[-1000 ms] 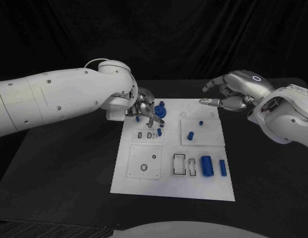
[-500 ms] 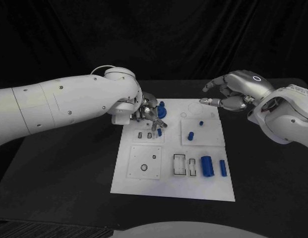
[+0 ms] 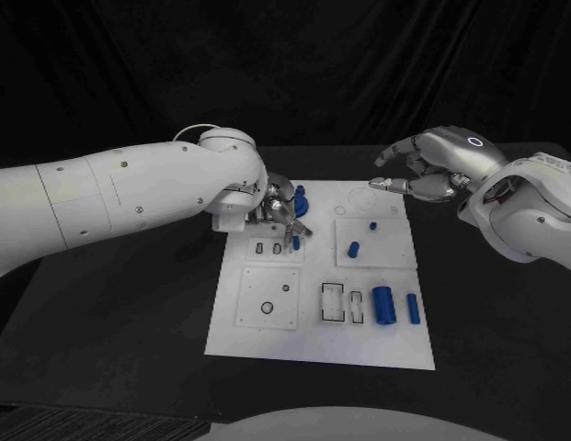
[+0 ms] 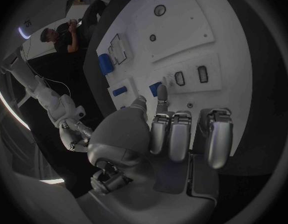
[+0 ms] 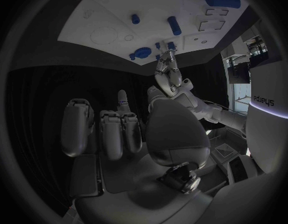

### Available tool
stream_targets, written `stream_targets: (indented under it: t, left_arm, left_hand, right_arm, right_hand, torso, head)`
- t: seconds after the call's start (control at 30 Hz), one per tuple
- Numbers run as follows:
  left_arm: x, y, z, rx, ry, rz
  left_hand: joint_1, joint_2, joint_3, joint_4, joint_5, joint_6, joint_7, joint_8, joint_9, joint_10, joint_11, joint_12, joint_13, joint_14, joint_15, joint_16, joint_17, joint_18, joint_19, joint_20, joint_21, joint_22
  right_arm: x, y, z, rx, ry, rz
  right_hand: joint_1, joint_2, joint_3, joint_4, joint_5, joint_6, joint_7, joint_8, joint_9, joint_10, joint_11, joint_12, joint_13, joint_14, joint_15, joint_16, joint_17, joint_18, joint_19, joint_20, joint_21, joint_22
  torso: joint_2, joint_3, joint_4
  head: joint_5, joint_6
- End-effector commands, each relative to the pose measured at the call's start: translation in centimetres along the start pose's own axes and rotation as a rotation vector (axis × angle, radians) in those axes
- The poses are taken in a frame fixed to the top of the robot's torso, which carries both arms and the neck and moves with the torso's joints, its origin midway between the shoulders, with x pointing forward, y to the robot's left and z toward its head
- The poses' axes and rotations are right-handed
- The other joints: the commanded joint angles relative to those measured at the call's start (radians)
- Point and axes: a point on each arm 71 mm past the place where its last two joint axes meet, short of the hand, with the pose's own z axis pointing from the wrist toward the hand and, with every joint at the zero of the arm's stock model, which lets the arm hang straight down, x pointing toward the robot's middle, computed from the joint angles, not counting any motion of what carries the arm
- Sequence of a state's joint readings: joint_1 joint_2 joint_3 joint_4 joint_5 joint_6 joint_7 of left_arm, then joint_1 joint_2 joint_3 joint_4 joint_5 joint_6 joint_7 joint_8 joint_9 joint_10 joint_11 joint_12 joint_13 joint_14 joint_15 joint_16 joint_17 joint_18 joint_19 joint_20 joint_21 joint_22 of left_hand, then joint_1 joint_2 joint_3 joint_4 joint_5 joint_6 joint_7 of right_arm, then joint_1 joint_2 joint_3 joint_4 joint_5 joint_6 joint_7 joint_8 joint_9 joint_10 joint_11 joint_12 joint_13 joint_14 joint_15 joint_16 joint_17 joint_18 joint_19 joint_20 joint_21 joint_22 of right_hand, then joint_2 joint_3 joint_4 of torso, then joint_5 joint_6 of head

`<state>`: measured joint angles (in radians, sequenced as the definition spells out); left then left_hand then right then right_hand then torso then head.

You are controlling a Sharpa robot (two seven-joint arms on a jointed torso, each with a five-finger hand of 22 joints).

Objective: Assemble the parts on the task board

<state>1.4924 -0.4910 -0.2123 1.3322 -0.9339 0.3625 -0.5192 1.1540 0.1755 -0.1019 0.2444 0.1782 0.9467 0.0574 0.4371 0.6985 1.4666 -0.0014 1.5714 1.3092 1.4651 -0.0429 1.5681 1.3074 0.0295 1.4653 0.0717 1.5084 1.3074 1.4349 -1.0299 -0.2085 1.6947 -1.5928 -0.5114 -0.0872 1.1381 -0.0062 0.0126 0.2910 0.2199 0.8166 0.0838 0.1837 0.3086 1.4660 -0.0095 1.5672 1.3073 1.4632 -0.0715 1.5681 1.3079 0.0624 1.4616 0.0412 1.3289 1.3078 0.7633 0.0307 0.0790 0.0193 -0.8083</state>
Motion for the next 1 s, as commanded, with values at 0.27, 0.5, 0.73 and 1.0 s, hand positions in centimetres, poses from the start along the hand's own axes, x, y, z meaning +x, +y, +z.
stream_targets:
  t: [0.27,0.5,0.73,1.0]
  left_arm:
    - [0.33,0.04,0.19,-0.001,0.020,0.006]
    - [0.48,0.21,0.25,-0.005,0.029,0.008]
    - [0.63,0.21,0.34,-0.006,0.039,0.012]
    - [0.67,0.36,0.41,-0.009,0.045,0.012]
  left_hand:
    - [0.014,-0.001,0.013,-0.006,0.003,0.013,0.002,-0.008,0.005,0.104,0.002,-0.001,0.262,0.106,0.003,0.003,0.263,0.003,-0.006,0.001,-0.004,0.166]
    - [0.018,-0.004,0.018,-0.012,0.005,0.016,0.001,-0.011,0.010,0.104,0.001,-0.001,0.262,0.106,0.003,0.003,0.263,0.004,-0.009,0.001,-0.006,0.164]
    - [0.028,-0.008,0.031,-0.025,0.014,0.018,-0.001,-0.019,0.019,0.104,0.000,-0.001,0.262,0.106,0.002,0.003,0.263,0.004,-0.011,0.001,-0.009,0.162]
    - [0.036,-0.010,0.050,-0.039,0.036,0.018,-0.002,-0.031,0.029,0.104,-0.001,-0.001,0.262,0.106,0.001,0.003,0.263,0.005,-0.013,0.000,-0.011,0.161]
  right_arm:
    - [0.09,-0.04,0.16,0.016,-0.004,0.000]
    - [0.17,-0.07,0.23,0.018,0.004,-0.001]
    - [0.30,-0.02,0.38,0.017,0.013,-0.003]
    - [0.32,-0.08,0.37,0.019,0.015,-0.003]
  right_hand:
    - [0.000,0.007,-0.005,-0.001,0.008,0.006,0.001,0.002,-0.001,0.105,0.004,0.004,0.263,0.108,0.007,0.003,0.263,-0.008,0.011,0.005,-0.004,0.192]
    - [0.000,0.008,-0.006,-0.001,0.009,0.007,0.001,0.001,-0.002,0.105,0.004,0.004,0.263,0.108,0.007,0.003,0.263,-0.008,0.010,0.005,-0.007,0.191]
    - [0.000,0.009,-0.006,-0.001,0.009,0.007,0.001,0.001,-0.002,0.105,0.004,0.004,0.263,0.108,0.007,0.003,0.263,-0.007,0.008,0.005,-0.011,0.190]
    - [0.000,0.010,-0.006,-0.001,0.010,0.007,0.001,0.001,-0.002,0.105,0.005,0.004,0.263,0.108,0.007,0.003,0.263,-0.006,0.008,0.005,-0.012,0.189]
  torso:
    - [0.000,-0.0007,-0.0009]
    - [-0.001,0.0001,-0.0004]
    - [-0.001,-0.0002,-0.0001]
    - [-0.001,-0.0002,-0.0003]
  head:
    - [0.000,-0.007]
    - [-0.002,-0.011]
    - [-0.003,-0.015]
    - [-0.003,-0.018]
